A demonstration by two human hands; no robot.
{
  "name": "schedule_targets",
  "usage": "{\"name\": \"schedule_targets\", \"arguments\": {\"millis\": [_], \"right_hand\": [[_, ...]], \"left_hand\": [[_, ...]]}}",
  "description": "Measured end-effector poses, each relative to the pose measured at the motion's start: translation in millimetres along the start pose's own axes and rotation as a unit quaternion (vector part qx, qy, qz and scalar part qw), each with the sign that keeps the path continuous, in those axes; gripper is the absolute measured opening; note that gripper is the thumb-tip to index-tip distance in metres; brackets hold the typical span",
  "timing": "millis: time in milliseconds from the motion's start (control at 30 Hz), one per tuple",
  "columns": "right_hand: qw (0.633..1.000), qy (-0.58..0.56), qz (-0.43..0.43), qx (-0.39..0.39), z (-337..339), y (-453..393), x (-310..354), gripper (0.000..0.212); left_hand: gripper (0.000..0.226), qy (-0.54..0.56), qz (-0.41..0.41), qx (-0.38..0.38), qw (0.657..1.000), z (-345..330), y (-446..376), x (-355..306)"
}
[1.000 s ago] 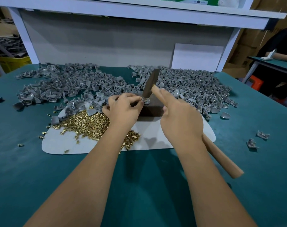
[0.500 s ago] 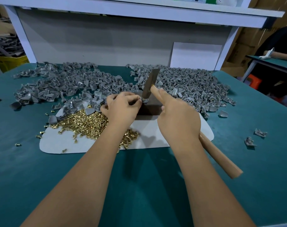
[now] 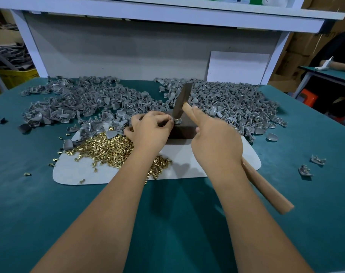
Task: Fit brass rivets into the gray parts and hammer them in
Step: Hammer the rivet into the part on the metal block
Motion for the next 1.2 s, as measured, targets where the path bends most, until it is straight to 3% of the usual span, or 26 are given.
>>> {"name": "schedule_targets", "arguments": {"millis": [133,233,367,467,600,733,900,1033,1200], "right_hand": [[0.999,0.006,-0.013,-0.046,3.7,1.2,-2.3,0.069],[1.0,0.013,-0.003,-0.009,2.1,2.5,-3.7,0.071],[0.999,0.011,-0.004,-0.046,5.4,3.1,-1.0,0.072],[1.0,0.004,0.002,-0.003,1.9,3.0,-1.0,0.07],[0.998,0.006,-0.012,-0.055,6.0,4.3,-0.1,0.07],[1.0,0.009,0.004,0.011,2.1,4.7,0.0,0.071],[0.996,0.01,-0.018,-0.09,8.3,5.4,-0.1,0.07],[1.0,0.013,0.0,0.02,0.2,4.1,-0.7,0.07],[0.994,0.003,-0.024,-0.105,7.9,5.4,-1.5,0.07]], "left_hand": [[0.011,-0.006,-0.001,-0.004,1.0,-2.4,-1.1,0.8],[0.006,-0.001,0.001,-0.002,1.0,-1.0,-1.4,0.7],[0.007,-0.005,0.001,-0.005,1.0,-2.1,-2.3,0.7],[0.007,-0.003,0.004,0.0,1.0,-0.6,-2.2,0.4],[0.009,-0.009,-0.012,-0.01,1.0,-2.0,-1.4,1.4],[0.013,0.014,-0.002,0.006,1.0,1.0,-1.6,-0.2],[0.011,-0.007,-0.018,-0.007,1.0,-1.8,-0.9,2.4],[0.008,-0.003,0.004,0.007,1.0,0.3,-1.9,-0.5],[0.011,-0.005,-0.009,0.001,1.0,-0.6,-0.2,2.2]]}}
Point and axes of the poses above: each hand's wrist, its own y-axis away from the middle knuckle, its own z-axis out of the back of the hand, x = y × z, the point moved 2 cm from there along -y, towards the middle knuckle, and after that the axes turned 3 degrees about z, right-handed, at the moved point
